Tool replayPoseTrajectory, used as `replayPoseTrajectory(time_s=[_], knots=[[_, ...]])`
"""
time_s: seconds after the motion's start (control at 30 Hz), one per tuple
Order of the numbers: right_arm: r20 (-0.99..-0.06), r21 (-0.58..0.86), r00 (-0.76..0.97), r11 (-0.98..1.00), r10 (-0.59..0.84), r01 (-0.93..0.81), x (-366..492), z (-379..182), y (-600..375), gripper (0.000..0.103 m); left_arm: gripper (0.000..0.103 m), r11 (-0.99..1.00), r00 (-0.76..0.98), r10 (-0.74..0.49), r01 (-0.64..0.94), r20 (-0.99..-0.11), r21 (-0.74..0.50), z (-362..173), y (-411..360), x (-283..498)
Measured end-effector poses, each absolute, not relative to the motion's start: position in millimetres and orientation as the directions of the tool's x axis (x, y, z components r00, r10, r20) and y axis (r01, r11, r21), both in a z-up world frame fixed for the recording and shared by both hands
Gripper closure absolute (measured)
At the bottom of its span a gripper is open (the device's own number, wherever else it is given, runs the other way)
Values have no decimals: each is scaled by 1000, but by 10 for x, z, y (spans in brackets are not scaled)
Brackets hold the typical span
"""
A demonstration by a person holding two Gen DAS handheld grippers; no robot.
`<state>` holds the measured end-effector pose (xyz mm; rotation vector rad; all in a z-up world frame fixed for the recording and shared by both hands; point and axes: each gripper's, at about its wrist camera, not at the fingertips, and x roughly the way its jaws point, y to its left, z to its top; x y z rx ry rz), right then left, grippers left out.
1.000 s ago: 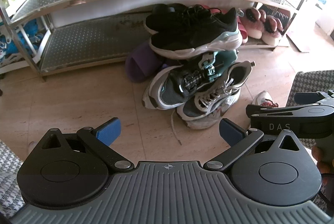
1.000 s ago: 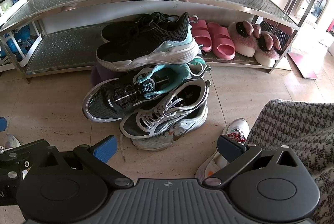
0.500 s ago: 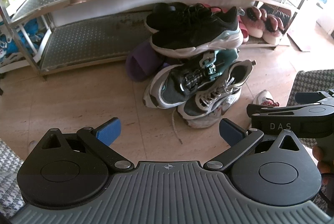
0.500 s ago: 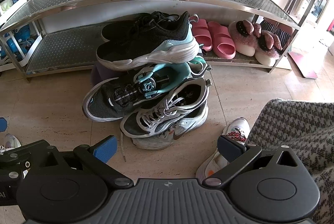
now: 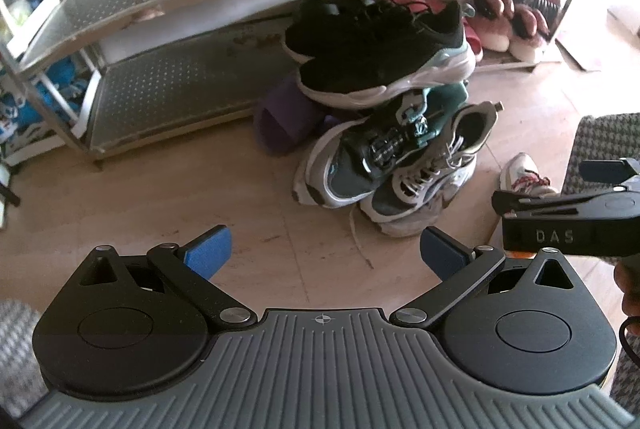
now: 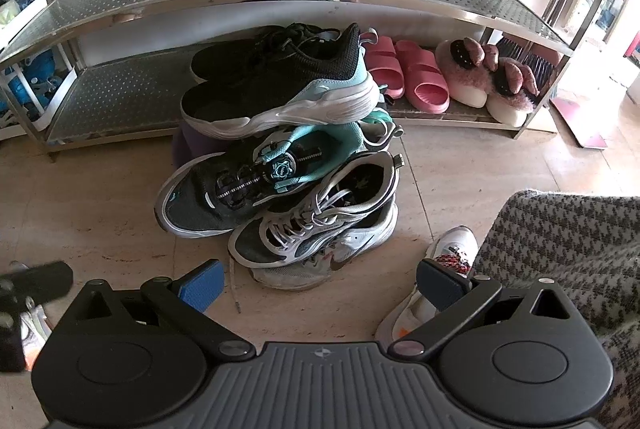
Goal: Organize scattered shoes
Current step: 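Reach the left tool under the lower shelf and grasp a black sneaker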
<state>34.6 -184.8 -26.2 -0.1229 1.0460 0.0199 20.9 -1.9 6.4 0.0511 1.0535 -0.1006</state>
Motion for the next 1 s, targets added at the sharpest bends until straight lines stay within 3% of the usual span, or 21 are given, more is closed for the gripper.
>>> replayPoseTrajectory(time_s=[0.23,0.33,0.5,0.67,0.87,0.93,1.0], knots=[[-867,-60,498,994,-6,-93,368,-267,-1846,1,0,988,466,-13,141,-885,59,-11,101,481],[-874,32,477,991,92,-132,439,-216,-1889,1,0,990,477,-19,130,-879,49,-117,216,500],[-879,97,441,975,178,-200,932,0,-1851,1,1,996,454,-55,93,-889,-14,-131,312,689],[-877,158,405,950,260,-268,1465,225,-1810,1,1,999,460,-15,49,-888,8,-83,337,834],[-872,203,396,949,287,-241,1846,255,-1898,16,1,999,442,2,37,-897,21,-128,260,1111],[-871,216,395,949,293,-228,1964,256,-1933,45,1,998,429,-3,62,-903,26,-136,202,1255],[-869,230,394,949,300,-216,2082,258,-1967,60,1,995,425,-22,101,-905,23,-124,128,1427]])
